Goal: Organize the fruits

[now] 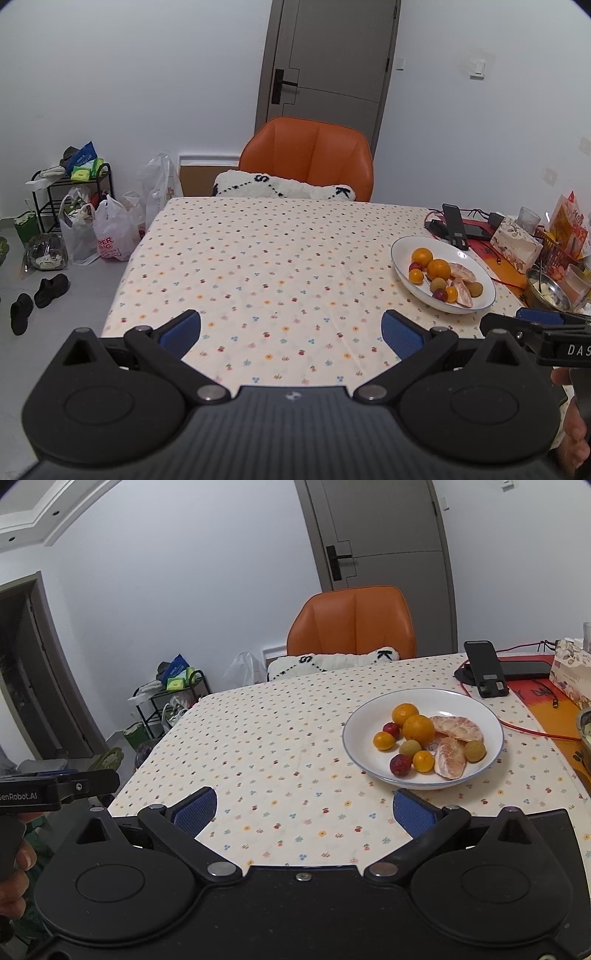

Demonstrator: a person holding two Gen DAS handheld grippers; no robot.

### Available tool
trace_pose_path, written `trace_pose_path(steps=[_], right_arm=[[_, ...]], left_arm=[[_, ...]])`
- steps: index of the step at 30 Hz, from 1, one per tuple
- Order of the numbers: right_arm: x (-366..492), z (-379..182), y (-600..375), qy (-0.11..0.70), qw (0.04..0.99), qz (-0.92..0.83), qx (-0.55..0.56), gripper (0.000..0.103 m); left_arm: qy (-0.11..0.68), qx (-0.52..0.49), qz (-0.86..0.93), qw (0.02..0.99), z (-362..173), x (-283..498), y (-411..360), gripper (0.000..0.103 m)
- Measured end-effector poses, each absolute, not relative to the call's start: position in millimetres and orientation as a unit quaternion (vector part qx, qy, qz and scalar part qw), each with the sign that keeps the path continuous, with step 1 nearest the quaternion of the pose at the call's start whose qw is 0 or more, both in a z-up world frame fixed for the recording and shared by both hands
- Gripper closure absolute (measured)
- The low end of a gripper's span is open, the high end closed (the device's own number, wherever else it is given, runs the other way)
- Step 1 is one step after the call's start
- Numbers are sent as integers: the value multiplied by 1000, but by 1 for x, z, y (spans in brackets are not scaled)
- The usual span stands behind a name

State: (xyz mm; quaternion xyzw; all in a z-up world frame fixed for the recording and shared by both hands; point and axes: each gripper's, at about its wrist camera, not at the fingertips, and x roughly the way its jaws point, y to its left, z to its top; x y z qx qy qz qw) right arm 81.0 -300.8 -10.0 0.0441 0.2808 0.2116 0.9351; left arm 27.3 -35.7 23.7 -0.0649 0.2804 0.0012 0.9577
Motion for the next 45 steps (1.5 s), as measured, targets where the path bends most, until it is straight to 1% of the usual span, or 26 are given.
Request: trace_pose_path(steps=[15,45], right_arm=[[60,-6,-289,285,934,213,17,0],[59,-4,-291,285,934,216,18,0]], left_arm=[[273,-77,-5,959,23,3,-27,0],[282,-61,-1,957,18,2,-32,0]])
